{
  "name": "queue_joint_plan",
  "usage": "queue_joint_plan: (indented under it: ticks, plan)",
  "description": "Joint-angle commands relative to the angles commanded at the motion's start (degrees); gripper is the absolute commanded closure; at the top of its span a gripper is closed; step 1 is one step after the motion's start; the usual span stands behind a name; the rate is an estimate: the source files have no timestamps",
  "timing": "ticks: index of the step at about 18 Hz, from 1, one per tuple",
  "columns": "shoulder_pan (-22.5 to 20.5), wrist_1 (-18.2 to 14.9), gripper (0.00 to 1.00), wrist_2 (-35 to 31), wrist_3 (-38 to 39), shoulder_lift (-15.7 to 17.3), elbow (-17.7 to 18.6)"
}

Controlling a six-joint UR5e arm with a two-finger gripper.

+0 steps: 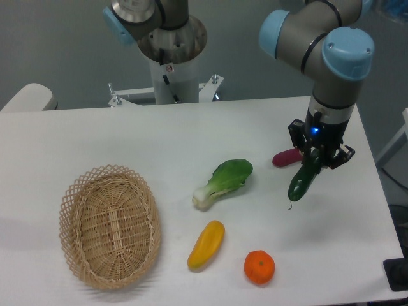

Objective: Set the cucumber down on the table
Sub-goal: 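Move the held cucumber toward the bok choy and lower it to the table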

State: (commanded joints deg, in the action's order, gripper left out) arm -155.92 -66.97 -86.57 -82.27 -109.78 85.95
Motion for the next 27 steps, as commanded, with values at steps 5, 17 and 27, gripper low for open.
queue_joint_plan:
  ticks: [5, 17, 27]
  plan:
    - [0.26, 0.53, 0.82, 0.09, 9.48, -0.79, 1.41]
    - [4.57, 8.88, 0.81, -3.08, 12.5, -10.81, 3.08]
    - [7.65, 9.05, 0.8, -3.16, 7.04, -10.72, 6.51]
